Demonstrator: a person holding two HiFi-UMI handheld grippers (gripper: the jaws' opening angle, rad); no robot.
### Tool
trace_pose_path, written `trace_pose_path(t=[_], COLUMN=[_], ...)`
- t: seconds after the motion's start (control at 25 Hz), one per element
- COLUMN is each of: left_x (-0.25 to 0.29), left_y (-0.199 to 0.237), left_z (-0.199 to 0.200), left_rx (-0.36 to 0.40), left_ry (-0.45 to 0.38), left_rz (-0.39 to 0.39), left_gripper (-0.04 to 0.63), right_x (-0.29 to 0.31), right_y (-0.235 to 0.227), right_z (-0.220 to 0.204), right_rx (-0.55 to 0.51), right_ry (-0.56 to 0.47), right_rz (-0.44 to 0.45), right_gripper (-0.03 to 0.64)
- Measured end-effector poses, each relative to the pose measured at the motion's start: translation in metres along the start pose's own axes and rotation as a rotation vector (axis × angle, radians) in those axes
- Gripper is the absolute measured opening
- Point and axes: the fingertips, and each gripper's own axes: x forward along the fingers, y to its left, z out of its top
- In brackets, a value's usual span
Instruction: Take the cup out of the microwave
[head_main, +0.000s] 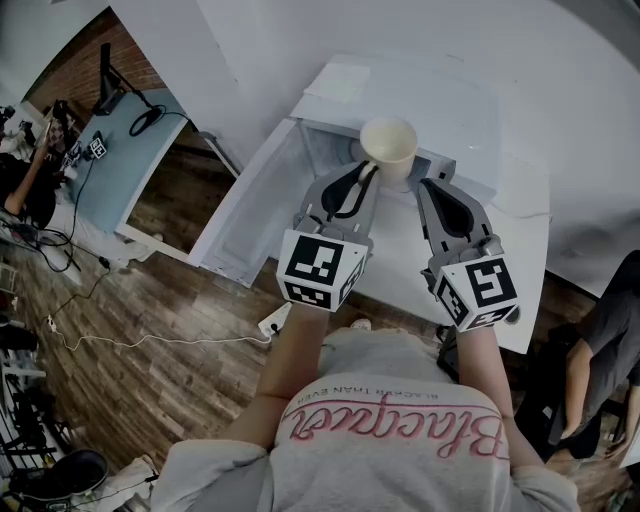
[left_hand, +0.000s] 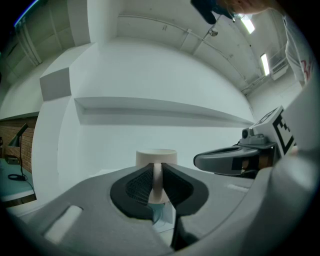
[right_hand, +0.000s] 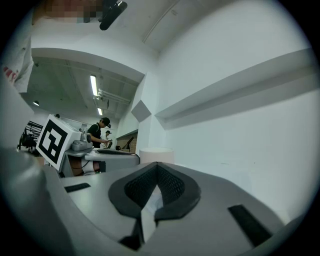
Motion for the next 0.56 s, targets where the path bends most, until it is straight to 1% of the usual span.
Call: trace_pose_path(t=[0.56], left_x=[-0.0037], left_y=[0.0016], left_z=[0.0001], left_rx=[0.007], left_ry=[0.000], left_rz=[-0.002], left_gripper=[0.051], right_x=[0.0005], right_y=[0.0053], right_z=[-0.0010], right_rx=[-0.004], right_ry=[0.003], right_rz=[0.008], right_gripper=[0.009])
